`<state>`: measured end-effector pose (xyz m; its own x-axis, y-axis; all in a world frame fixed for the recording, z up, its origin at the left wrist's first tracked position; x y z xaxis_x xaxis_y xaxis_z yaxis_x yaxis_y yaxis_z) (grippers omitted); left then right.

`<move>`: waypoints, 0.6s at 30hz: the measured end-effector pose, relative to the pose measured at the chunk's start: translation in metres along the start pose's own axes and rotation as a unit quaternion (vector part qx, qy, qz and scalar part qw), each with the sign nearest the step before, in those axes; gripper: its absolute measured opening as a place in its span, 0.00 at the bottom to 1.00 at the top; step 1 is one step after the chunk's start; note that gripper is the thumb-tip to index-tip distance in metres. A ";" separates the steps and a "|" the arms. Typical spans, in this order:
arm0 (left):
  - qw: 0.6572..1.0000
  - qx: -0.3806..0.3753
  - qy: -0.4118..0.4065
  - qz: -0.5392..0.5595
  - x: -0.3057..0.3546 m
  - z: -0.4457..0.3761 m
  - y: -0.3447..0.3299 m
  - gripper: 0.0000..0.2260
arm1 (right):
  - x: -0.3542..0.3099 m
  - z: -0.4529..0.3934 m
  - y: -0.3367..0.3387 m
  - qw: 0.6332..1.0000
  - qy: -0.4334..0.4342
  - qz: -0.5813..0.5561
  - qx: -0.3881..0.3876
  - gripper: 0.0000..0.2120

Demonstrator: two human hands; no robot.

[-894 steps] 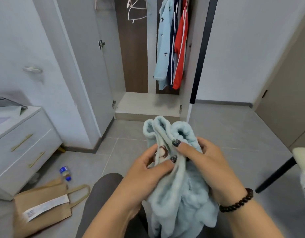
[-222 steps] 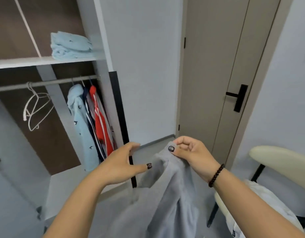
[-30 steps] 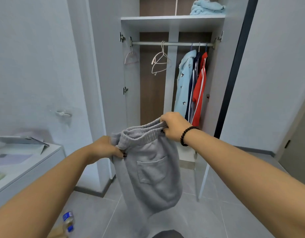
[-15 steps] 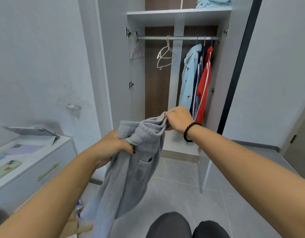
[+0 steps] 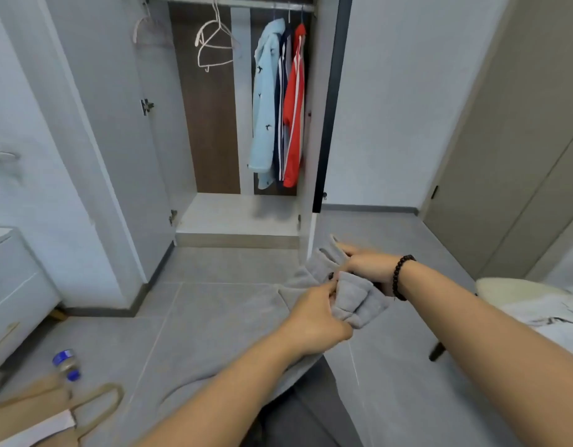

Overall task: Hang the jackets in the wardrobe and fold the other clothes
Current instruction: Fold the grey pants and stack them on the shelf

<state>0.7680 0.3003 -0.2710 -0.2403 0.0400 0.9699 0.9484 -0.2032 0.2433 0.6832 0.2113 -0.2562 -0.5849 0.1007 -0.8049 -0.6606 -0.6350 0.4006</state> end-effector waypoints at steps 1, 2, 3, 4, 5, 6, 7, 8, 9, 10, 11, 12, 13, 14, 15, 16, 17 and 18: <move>1.000 -0.003 0.002 -0.004 -0.008 -0.001 -0.016 0.15 | 0.023 0.004 0.005 0.999 -0.004 -0.032 0.013 0.35; 1.000 -0.005 0.003 -0.018 -0.017 0.000 -0.029 0.20 | 0.044 0.008 0.009 0.998 -0.006 -0.049 0.028 0.37; 0.999 -0.007 0.003 -0.037 -0.025 0.003 -0.040 0.25 | 0.062 0.010 0.010 0.997 -0.008 -0.053 0.047 0.38; 0.998 -0.011 -0.001 -0.054 -0.033 0.006 -0.049 0.30 | 0.078 0.011 0.012 0.997 -0.012 -0.043 0.067 0.40; 0.997 -0.015 -0.013 -0.076 -0.040 0.010 -0.055 0.33 | 0.094 0.010 0.013 0.996 -0.015 -0.033 0.081 0.41; 0.993 -0.017 -0.022 -0.114 -0.050 0.016 -0.059 0.34 | 0.109 0.008 0.012 0.996 -0.020 -0.027 0.089 0.41; 0.985 -0.015 -0.035 -0.166 -0.058 0.024 -0.058 0.33 | 0.120 0.009 0.013 0.994 -0.023 -0.025 0.100 0.40; 0.972 -0.007 -0.053 -0.229 -0.065 0.032 -0.053 0.31 | 0.129 0.010 0.016 0.993 -0.025 -0.034 0.110 0.40; 0.954 0.002 -0.069 -0.291 -0.074 0.041 -0.046 0.29 | 0.137 0.010 0.019 0.992 -0.028 -0.051 0.115 0.39; 0.938 0.010 -0.080 -0.338 -0.082 0.049 -0.038 0.27 | 0.144 0.009 0.022 0.990 -0.030 -0.066 0.120 0.38; 0.925 0.019 -0.082 -0.370 -0.090 0.058 -0.027 0.25 | 0.150 0.008 0.026 0.989 -0.032 -0.075 0.126 0.38; 0.915 0.032 -0.081 -0.395 -0.095 0.066 -0.014 0.24 | 0.156 0.007 0.030 0.987 -0.035 -0.080 0.132 0.37; 0.906 0.048 -0.084 -0.413 -0.099 0.073 -0.001 0.22 | 0.159 0.005 0.033 0.987 -0.036 -0.081 0.134 0.36; 0.899 0.066 -0.088 -0.423 -0.101 0.079 0.011 0.21 | 0.161 0.004 0.034 0.987 -0.036 -0.082 0.132 0.35; 0.894 0.082 -0.091 -0.430 -0.104 0.084 0.021 0.21 | 0.162 0.002 0.036 0.987 -0.035 -0.084 0.130 0.34; 0.890 0.094 -0.096 -0.436 -0.106 0.087 0.028 0.21 | 0.162 0.001 0.038 0.987 -0.033 -0.087 0.129 0.34; 0.886 0.099 -0.106 -0.439 -0.105 0.089 0.032 0.21 | 0.158 0.002 0.041 0.987 -0.032 -0.083 0.134 0.35; 0.886 0.102 -0.119 -0.436 -0.103 0.090 0.034 0.21 | 0.153 0.002 0.046 0.986 -0.031 -0.069 0.150 0.36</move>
<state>0.8432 0.3773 -0.3614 -0.8729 0.3050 0.3809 0.4470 0.1868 0.8748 0.5626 0.1996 -0.3597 -0.5019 0.2228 -0.8357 -0.8396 -0.3578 0.4088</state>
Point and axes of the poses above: each hand's wrist, its own z-axis away from the middle knuckle, its own y-axis out of the back of the hand, x = y × z, the point moved 6 cm from there along -z, towards the middle knuckle, and after that the axes turned 8 degrees about z, right-handed, at the moved point
